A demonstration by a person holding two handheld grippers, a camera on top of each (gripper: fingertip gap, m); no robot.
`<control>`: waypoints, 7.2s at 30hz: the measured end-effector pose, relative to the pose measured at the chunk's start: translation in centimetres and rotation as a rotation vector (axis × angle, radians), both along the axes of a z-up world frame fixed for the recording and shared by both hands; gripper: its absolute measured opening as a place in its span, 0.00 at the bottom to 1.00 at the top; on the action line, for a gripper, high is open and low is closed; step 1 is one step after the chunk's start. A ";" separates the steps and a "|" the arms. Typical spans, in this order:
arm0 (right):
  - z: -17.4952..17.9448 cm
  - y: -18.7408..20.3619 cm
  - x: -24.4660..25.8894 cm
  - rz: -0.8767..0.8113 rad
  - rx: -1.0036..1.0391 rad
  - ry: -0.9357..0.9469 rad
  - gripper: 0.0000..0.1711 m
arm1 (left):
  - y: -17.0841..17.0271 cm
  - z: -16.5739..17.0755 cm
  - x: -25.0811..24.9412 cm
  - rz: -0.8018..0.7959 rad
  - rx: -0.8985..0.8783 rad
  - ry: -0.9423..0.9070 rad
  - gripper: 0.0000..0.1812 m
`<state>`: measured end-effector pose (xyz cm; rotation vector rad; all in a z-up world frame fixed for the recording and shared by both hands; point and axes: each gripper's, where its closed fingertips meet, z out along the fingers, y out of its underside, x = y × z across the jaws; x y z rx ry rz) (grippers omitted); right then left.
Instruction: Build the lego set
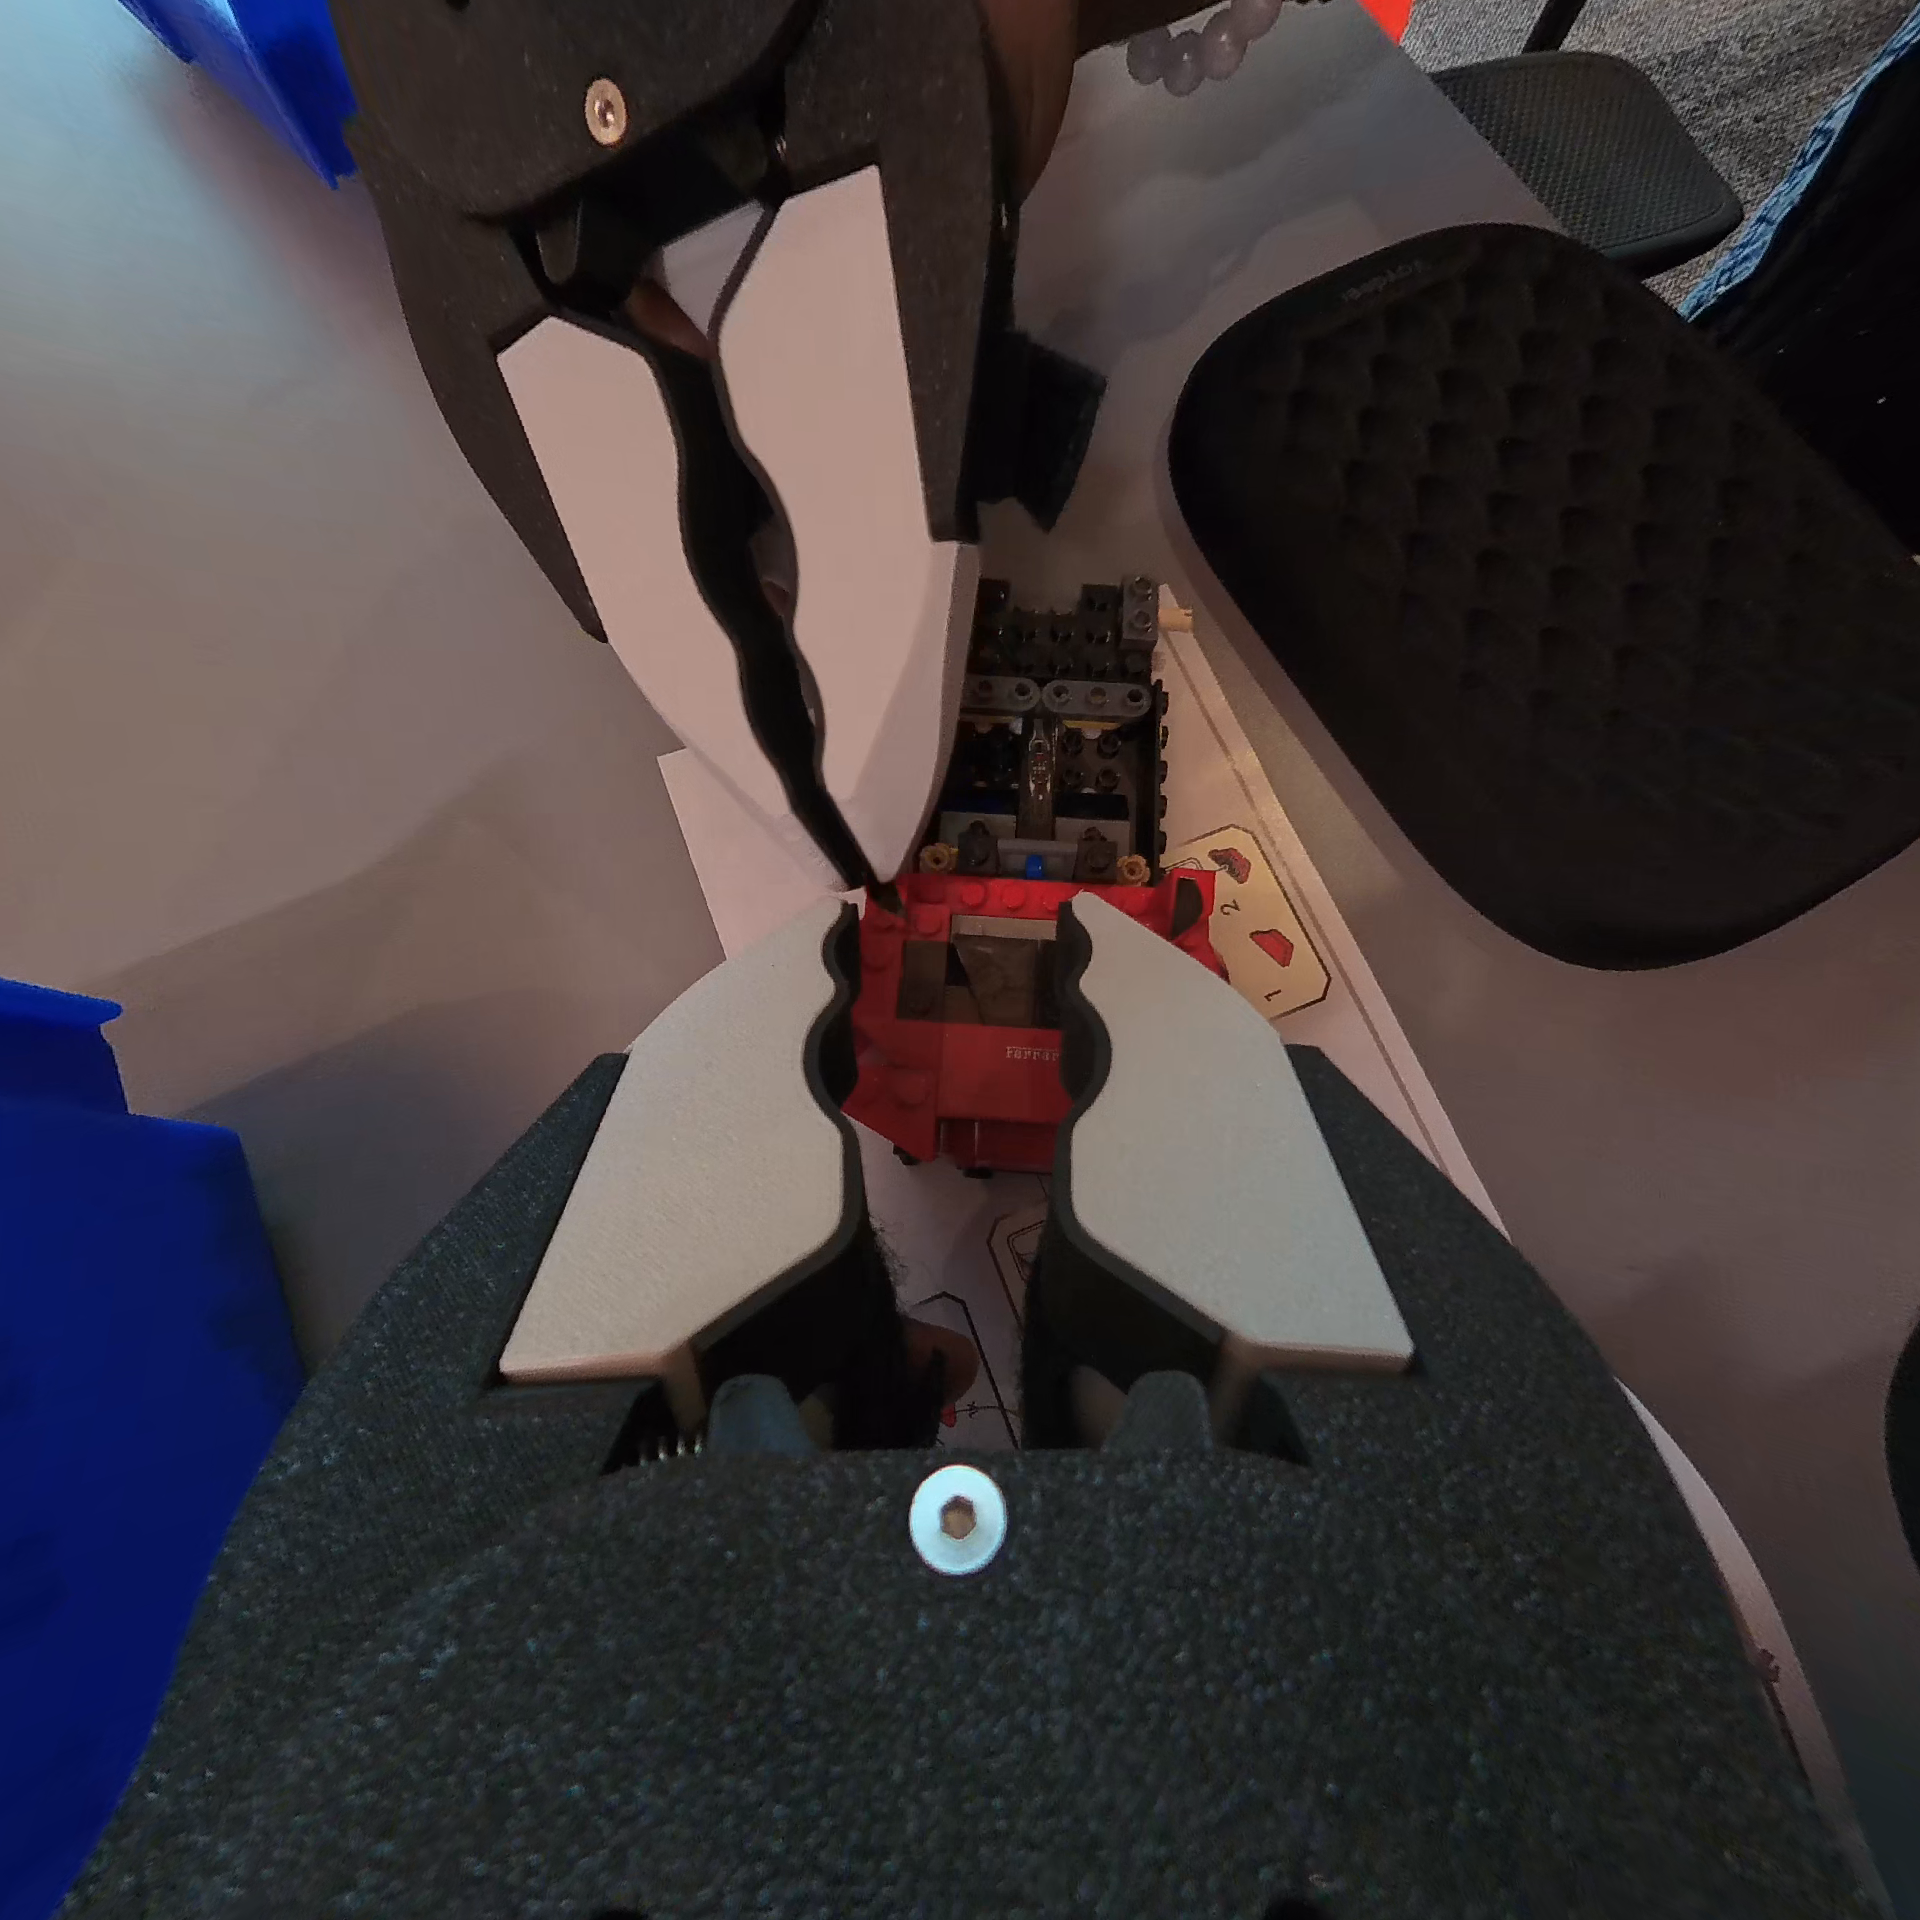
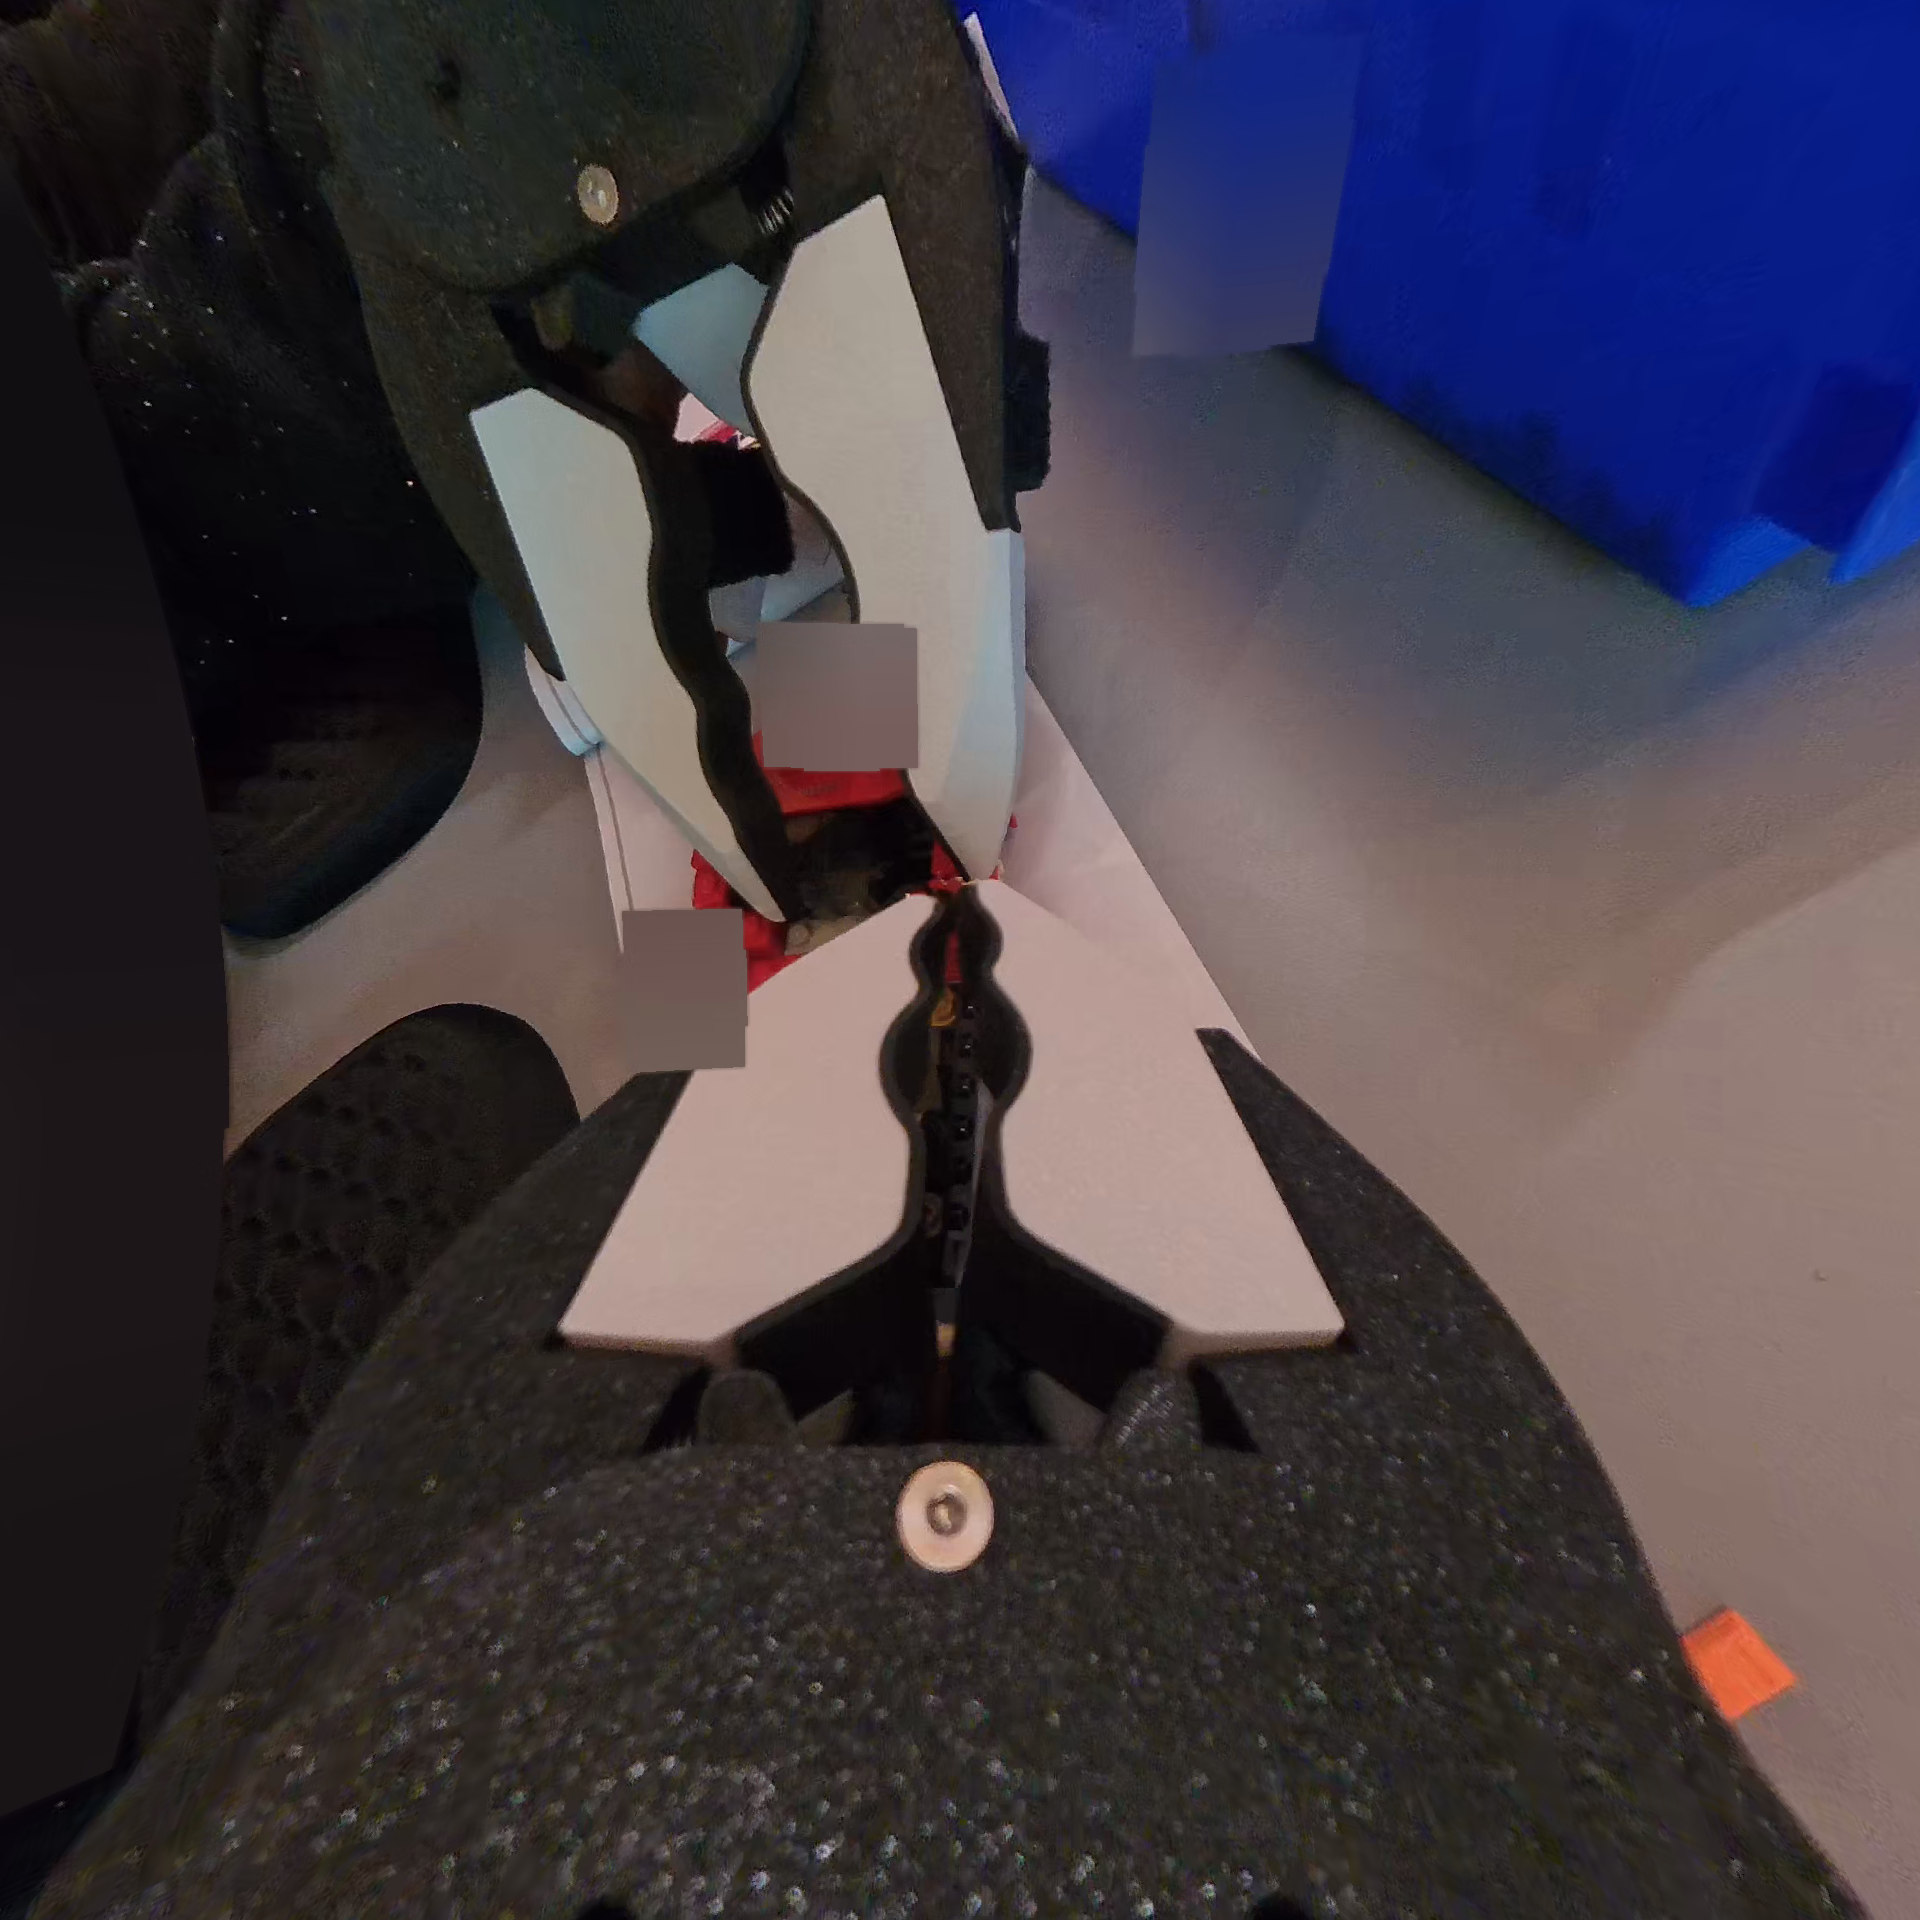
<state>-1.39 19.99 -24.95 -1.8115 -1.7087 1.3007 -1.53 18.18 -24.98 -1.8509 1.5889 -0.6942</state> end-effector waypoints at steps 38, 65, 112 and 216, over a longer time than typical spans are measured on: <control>0.2 0.2 0.1 -0.091 -0.107 -0.020 0.06 | 0.0 -0.3 0.1 0.019 -0.031 -0.003 0.20; 0.9 0.7 0.2 -0.116 -0.100 0.009 0.06 | 0.1 -0.4 0.1 0.026 -0.037 -0.002 0.21; 2.8 -1.2 0.6 0.002 0.087 0.108 0.00 | 0.4 0.4 -0.3 0.057 -0.064 -0.049 0.23; -0.1 -1.2 -0.8 0.163 -0.087 -0.161 0.05 | -4.3 0.4 -1.6 0.095 0.185 0.107 0.00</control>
